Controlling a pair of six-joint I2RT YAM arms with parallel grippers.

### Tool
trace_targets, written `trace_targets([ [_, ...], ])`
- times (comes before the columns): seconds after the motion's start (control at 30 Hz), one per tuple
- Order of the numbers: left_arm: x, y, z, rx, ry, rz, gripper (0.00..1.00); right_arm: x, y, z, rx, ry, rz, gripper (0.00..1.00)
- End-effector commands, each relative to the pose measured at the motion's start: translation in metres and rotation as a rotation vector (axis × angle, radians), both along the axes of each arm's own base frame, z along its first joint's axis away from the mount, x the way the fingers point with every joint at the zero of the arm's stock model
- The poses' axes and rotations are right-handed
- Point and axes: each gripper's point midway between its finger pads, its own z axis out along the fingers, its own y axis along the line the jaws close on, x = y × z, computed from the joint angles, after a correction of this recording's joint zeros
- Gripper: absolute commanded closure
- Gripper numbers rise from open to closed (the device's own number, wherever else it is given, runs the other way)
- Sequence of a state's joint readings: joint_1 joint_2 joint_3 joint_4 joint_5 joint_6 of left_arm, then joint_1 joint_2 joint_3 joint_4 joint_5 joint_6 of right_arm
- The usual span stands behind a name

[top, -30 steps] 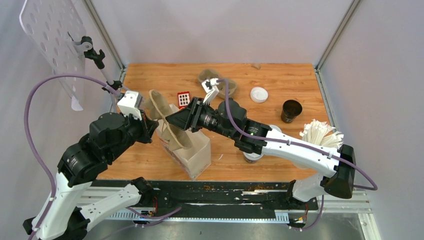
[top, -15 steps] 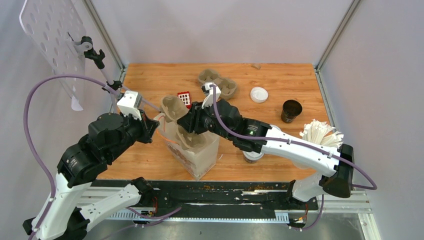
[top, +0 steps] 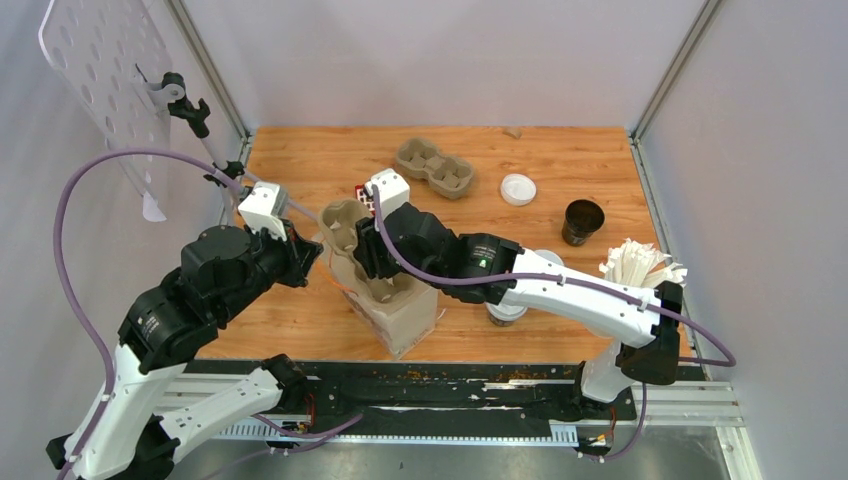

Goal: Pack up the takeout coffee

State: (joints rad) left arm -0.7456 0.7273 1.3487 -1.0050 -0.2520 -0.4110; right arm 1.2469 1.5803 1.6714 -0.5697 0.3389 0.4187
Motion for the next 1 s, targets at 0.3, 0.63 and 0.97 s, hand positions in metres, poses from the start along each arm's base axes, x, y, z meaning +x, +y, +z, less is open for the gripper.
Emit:
trace_targets([
  [0.3, 0.002, -0.008, 0.011, -0.06, -0.024, -0.013, 1.0, 0.011, -0.025, -0.001, -0.127, -0.1, -0.062, 0.72],
  [0.63, -0.002, -0.013, 0.013, -0.086, -0.023, -0.041, 1.0, 0.006, -0.013, -0.021, -0.203, -0.128, 0.048, 0.72],
  [0.97, -0.005, -0.019, 0.01, -0.105, -0.019, -0.074, 0.99, 0.011, -0.015, -0.036, -0.275, -0.124, 0.03, 0.72],
])
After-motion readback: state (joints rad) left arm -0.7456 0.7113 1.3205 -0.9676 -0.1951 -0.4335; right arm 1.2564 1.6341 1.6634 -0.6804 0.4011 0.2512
